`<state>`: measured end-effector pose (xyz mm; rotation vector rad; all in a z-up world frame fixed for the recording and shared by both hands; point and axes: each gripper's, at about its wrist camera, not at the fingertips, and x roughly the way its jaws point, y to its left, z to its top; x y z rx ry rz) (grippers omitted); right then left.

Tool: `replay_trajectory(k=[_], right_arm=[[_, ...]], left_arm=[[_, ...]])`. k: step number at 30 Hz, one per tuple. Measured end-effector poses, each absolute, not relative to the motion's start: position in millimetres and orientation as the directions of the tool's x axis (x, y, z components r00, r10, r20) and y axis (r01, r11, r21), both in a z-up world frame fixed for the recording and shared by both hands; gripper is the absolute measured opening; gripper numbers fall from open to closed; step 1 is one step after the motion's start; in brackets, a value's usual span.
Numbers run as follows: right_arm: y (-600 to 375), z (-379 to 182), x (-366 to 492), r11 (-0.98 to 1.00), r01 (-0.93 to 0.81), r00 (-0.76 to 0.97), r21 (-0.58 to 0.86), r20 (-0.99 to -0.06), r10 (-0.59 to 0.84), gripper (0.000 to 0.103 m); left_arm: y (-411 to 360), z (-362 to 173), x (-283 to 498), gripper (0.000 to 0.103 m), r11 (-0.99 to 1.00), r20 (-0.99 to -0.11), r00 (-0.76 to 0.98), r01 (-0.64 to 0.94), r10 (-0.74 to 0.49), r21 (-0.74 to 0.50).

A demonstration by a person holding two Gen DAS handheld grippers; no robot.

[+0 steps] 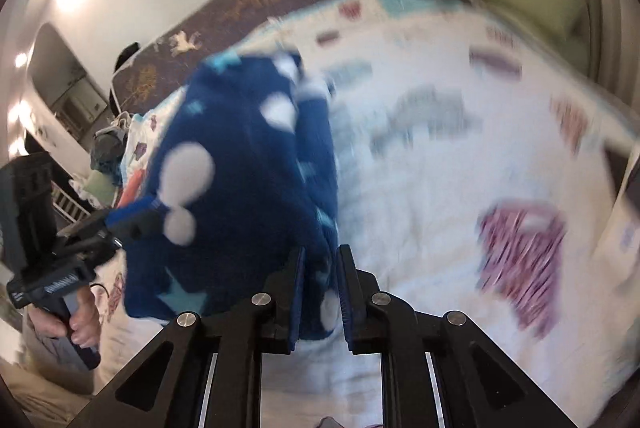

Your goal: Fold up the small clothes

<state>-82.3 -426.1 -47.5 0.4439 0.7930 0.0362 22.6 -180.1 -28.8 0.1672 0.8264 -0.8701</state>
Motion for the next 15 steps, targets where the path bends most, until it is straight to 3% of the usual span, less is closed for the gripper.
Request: replay_trajectory(k=[4, 8, 10, 13, 15], right_arm=[[-402.0, -8.6, -78.9, 0.917, -0.029, 0.764, 0.398, -0.583, 0.277, 0.018], [-359.3, -7.5, -57.1, 0.950, -0.109, 0.735, 0.293, -0.620, 0.276, 0.021], [-350.9, -23.2, -42.9, 0.964, -0.075, 0.717, 0.257, -0.658, 0.231, 0.026], [-344.3, -67.4, -33.5, 0.963, -0.035, 0.673, 0.268, -0.706, 0.221, 0.026], [-348.7, -73.9, -33.8, 0.955, -0.040, 0.675, 0.295, -0.696, 0.244, 0.025]], left_arm=[[-171.4, 1.7, 26.2, 0.049, 0.631, -0.633, 0.391, 0.749, -0.669, -0.204], [-185.1, 11.6, 52.0, 0.049, 0.660, -0.637, 0.451, 0.742, -0.625, -0.122], [-191.7, -2.0, 71.2, 0.049, 0.673, -0.665, 0.437, 0.727, -0.606, -0.136], [-201.3, -56.4, 109.9, 0.049, 0.702, -0.773, 0.320, 0.679, -0.548, -0.217], [-199.6, -75.4, 117.5, 0.049, 0.690, -0.761, 0.311, 0.684, -0.569, -0.237]])
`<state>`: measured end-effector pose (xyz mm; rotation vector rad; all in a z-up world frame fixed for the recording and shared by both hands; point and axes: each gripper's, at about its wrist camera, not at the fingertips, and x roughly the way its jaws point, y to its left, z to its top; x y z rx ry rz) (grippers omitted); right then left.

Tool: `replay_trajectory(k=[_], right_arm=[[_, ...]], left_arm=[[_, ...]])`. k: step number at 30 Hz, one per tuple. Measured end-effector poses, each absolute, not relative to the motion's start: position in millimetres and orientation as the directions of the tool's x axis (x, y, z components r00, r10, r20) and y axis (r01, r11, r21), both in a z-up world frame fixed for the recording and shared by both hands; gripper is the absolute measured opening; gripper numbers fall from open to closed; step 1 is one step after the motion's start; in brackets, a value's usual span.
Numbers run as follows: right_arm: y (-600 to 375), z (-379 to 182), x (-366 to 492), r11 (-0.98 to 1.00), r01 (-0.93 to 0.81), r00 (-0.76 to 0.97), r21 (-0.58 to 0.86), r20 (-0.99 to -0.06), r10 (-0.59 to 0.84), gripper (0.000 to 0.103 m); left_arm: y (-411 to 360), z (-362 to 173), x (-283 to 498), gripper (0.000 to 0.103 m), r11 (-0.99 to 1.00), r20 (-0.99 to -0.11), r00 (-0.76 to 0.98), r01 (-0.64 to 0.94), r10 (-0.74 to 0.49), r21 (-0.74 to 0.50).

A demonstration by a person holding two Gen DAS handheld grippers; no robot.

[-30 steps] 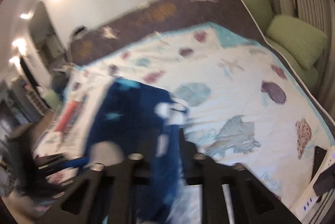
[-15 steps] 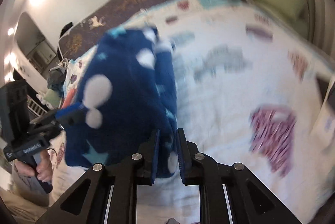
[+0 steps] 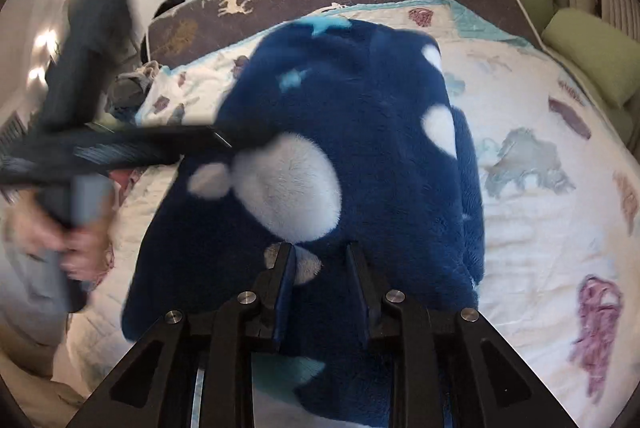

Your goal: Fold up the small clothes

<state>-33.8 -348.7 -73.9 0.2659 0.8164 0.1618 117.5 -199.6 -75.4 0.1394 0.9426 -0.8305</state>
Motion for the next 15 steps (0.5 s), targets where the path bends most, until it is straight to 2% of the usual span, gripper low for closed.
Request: replay_trajectory(k=[4, 6, 8, 9, 10, 15], right_arm=[[-356.1, -58.7, -29.2, 0.938, -0.037, 0.632, 0.345, -0.719, 0.290, 0.026], [-361.2, -37.1, -28.1, 0.933, -0.050, 0.631, 0.355, -0.713, 0.305, 0.026], [-367.8, -16.2, -23.2, 0.946, -0.054, 0.684, 0.321, -0.678, 0.269, 0.031], [-372.2, -5.1, -17.0, 0.953, -0.051, 0.711, 0.298, -0.659, 0.244, 0.037], [-375.7, 0.6, -9.0, 0.957, -0.040, 0.723, 0.287, -0.653, 0.226, 0.039], [-388.0, 9.4, 48.3, 0.943, 0.007, 0.748, 0.333, -0.628, 0.216, 0.039]], left_arm=[[-192.2, -56.3, 118.3, 0.048, 0.691, -0.757, 0.302, 0.674, -0.580, -0.260], [-184.0, -35.1, 119.8, 0.048, 0.672, -0.722, 0.301, 0.679, -0.622, -0.295], [-175.3, -17.1, 124.9, 0.048, 0.659, -0.679, 0.326, 0.686, -0.658, -0.309], [-172.4, -6.7, 132.2, 0.049, 0.669, -0.658, 0.366, 0.684, -0.659, -0.290], [-171.5, -1.5, 138.9, 0.049, 0.682, -0.653, 0.389, 0.679, -0.649, -0.273], [-181.4, -5.1, 193.2, 0.049, 0.749, -0.693, 0.421, 0.609, -0.585, -0.262]])
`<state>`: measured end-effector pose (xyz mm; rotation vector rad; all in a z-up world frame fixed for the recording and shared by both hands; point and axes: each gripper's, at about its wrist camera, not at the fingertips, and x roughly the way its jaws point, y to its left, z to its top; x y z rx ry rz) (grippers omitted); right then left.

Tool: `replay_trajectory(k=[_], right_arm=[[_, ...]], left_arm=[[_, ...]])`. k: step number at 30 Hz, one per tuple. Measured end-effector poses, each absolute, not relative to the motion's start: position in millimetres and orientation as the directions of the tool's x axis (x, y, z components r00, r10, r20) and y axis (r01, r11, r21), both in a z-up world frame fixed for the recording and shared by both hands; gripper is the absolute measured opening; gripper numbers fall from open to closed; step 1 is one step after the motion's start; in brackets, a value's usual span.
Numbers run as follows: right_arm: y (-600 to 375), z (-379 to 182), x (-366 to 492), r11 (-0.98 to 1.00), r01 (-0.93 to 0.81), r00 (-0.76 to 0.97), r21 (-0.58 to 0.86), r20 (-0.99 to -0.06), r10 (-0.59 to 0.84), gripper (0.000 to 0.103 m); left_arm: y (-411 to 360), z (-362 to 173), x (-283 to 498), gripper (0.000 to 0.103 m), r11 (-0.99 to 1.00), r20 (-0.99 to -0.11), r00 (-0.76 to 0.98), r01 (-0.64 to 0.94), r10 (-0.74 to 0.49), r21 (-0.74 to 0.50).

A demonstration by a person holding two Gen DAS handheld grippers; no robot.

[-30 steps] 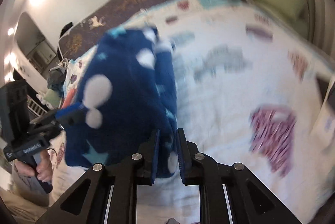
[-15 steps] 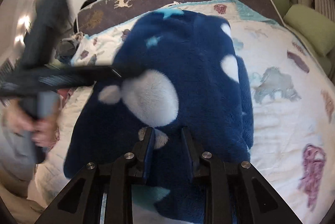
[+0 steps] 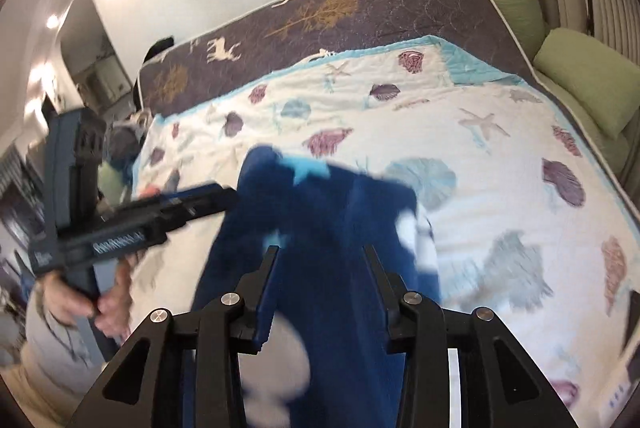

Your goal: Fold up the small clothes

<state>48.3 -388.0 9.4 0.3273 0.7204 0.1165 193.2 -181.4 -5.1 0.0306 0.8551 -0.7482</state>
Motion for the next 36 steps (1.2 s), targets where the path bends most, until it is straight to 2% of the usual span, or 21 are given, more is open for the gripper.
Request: replay_trajectory(k=[2, 4, 6, 7, 8, 10, 16, 19, 23, 26, 28, 30, 32, 36], right_arm=[[-385.8, 3.6, 70.8, 0.940, 0.023, 0.750, 0.341, -0.627, 0.210, 0.040], [-384.1, -10.5, 89.9, 0.947, 0.046, 0.730, 0.319, -0.658, 0.186, 0.049], [-384.4, -50.5, 122.4, 0.961, 0.100, 0.629, 0.257, -0.765, 0.139, 0.049], [-385.8, -77.7, 135.2, 0.963, 0.124, 0.585, 0.238, -0.802, 0.123, 0.049], [-390.4, -83.7, 137.8, 0.958, 0.126, 0.600, 0.259, -0.789, 0.134, 0.049], [-396.9, -81.2, 133.5, 0.944, 0.134, 0.606, 0.301, -0.779, 0.163, 0.050], [-388.7, -75.1, 131.3, 0.956, 0.118, 0.619, 0.269, -0.773, 0.141, 0.051], [-392.0, -52.6, 117.8, 0.951, 0.097, 0.647, 0.293, -0.745, 0.164, 0.051], [-396.0, -12.8, 69.7, 0.936, 0.071, 0.716, 0.344, -0.671, 0.192, 0.051], [-383.7, 2.0, 31.2, 0.933, -0.006, 0.733, 0.360, -0.632, 0.249, 0.053], [-366.2, -2.4, 13.6, 0.947, -0.058, 0.718, 0.317, -0.646, 0.260, 0.067], [-350.8, -30.8, 12.8, 0.959, -0.039, 0.646, 0.280, -0.726, 0.238, 0.069], [-346.1, -55.0, 11.8, 0.964, -0.002, 0.658, 0.266, -0.726, 0.202, 0.069], [-334.4, -44.8, 5.6, 0.983, 0.012, 0.683, 0.185, -0.719, 0.127, 0.069]], left_arm=[[-190.0, -21.4, 209.9, 0.049, 0.771, -0.724, 0.419, 0.589, -0.548, -0.243], [-196.7, -52.7, 227.3, 0.049, 0.789, -0.776, 0.389, 0.575, -0.496, -0.217], [-201.6, -79.0, 235.0, 0.049, 0.786, -0.782, 0.380, 0.580, -0.494, -0.214], [-205.3, -83.0, 231.8, 0.050, 0.779, -0.775, 0.404, 0.602, -0.486, -0.174], [-209.9, -84.4, 228.1, 0.050, 0.771, -0.772, 0.429, 0.624, -0.469, -0.122], [-207.0, -83.2, 228.7, 0.050, 0.770, -0.770, 0.421, 0.623, -0.479, -0.138], [-200.3, -76.6, 222.7, 0.050, 0.762, -0.742, 0.433, 0.628, -0.511, -0.159], [-190.2, -52.4, 206.2, 0.050, 0.770, -0.724, 0.453, 0.616, -0.519, -0.167], [-165.6, -17.5, 162.4, 0.051, 0.731, -0.667, 0.448, 0.646, -0.596, -0.219], [-153.5, -4.1, 114.6, 0.060, 0.680, -0.628, 0.428, 0.698, -0.649, -0.227], [-154.0, -14.2, 94.0, 0.071, 0.664, -0.644, 0.407, 0.715, -0.648, -0.216], [-166.0, -49.3, 86.5, 0.074, 0.698, -0.727, 0.392, 0.697, -0.563, -0.164], [-167.8, -62.6, 74.1, 0.074, 0.710, -0.681, 0.476, 0.698, -0.557, -0.094], [-163.2, -48.0, 76.0, 0.074, 0.731, -0.707, 0.455, 0.670, -0.542, -0.129]])
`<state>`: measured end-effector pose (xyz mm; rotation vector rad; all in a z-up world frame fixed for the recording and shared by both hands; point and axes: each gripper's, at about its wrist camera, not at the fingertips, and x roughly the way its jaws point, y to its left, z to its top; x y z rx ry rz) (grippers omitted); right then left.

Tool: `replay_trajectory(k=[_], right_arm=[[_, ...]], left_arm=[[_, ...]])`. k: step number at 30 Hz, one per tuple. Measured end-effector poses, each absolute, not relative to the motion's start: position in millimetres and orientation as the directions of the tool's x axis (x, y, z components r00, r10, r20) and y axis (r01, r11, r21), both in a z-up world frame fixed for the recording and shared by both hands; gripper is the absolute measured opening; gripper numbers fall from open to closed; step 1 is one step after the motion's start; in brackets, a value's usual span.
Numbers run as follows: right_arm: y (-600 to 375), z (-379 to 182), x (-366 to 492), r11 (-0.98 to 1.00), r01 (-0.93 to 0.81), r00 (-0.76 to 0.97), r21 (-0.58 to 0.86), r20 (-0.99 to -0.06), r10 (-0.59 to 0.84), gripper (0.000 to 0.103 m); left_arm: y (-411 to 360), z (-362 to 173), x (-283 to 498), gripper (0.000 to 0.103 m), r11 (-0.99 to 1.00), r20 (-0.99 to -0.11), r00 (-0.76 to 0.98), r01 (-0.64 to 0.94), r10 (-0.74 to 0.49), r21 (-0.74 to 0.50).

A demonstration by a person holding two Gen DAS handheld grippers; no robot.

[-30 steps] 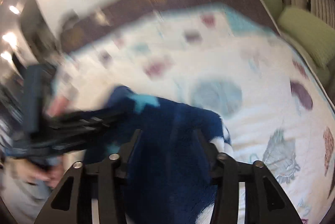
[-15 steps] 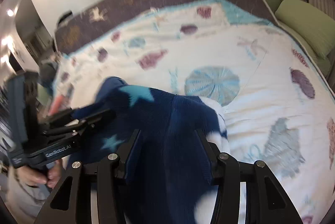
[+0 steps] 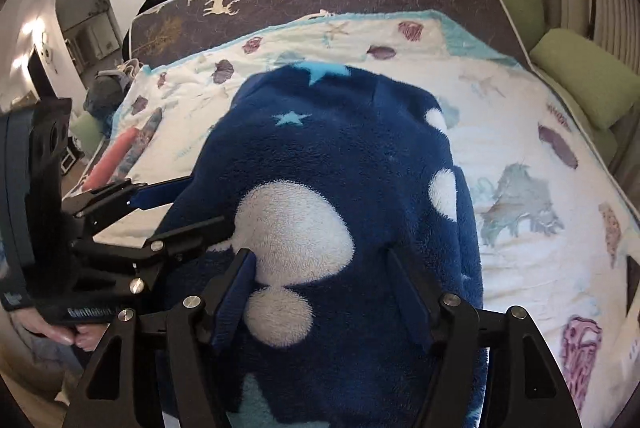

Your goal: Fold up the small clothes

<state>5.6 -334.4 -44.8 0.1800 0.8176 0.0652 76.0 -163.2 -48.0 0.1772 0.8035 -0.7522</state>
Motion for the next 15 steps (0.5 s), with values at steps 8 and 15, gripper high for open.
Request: replay_trajectory(k=[8, 15], right_arm=[[-383.4, -18.2, -34.7, 0.947, 0.056, 0.730, 0.316, -0.660, 0.177, 0.080], [-377.7, -89.0, -24.9, 0.941, 0.126, 0.546, 0.314, -0.814, 0.199, 0.088]], left_arm=[[-124.8, -28.2, 43.0, 0.082, 0.685, -0.654, 0.360, 0.642, -0.665, -0.344], [-127.5, -91.0, 38.7, 0.091, 0.702, -0.739, 0.222, 0.564, -0.636, -0.435]])
